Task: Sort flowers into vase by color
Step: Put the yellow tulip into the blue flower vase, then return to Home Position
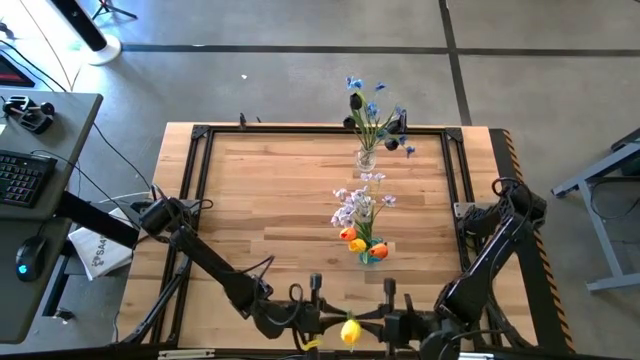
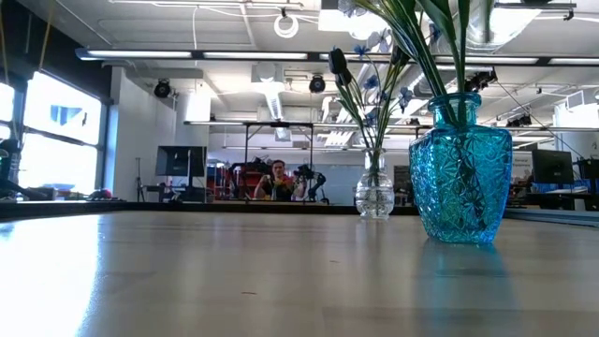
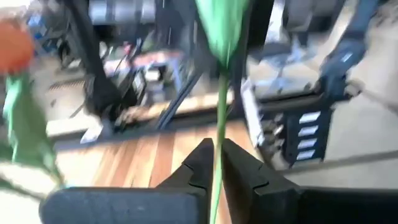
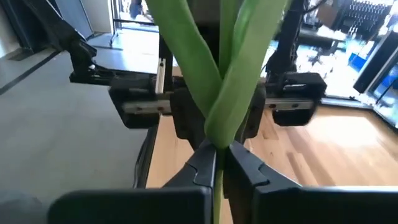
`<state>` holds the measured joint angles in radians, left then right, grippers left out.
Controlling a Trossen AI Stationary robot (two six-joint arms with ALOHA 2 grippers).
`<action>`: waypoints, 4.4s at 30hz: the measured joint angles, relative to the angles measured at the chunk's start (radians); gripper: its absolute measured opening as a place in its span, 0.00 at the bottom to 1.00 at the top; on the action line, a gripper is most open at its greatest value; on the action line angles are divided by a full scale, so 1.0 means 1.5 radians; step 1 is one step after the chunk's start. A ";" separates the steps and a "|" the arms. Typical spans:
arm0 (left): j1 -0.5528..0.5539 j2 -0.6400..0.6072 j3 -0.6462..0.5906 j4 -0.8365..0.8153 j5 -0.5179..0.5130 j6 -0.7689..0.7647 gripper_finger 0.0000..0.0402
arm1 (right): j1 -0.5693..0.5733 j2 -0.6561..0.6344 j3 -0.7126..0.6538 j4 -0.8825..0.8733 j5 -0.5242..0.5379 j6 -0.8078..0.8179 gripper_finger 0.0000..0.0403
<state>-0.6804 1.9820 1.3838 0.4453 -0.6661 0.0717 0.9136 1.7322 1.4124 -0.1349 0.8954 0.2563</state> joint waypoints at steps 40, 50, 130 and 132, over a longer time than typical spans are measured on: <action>0.012 0.001 0.000 -0.212 -0.081 -0.187 0.28 | 0.025 -0.344 -0.230 -0.421 0.318 0.542 0.00; 0.013 0.001 0.000 -0.211 -0.081 -0.187 0.28 | -0.053 -0.344 -0.238 -0.326 0.228 0.417 0.00; 0.253 -0.699 -0.668 0.016 0.197 -0.155 0.06 | -0.704 -0.985 -0.914 0.329 -0.785 -0.024 0.00; 0.278 -0.773 -0.705 0.016 0.229 -0.147 0.05 | -0.708 -0.985 -0.935 0.348 -0.785 -0.004 0.00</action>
<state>-0.2637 0.8220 0.3260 0.4697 -0.3230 -0.1483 -0.1484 0.2550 0.0105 0.3868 -0.2821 0.2501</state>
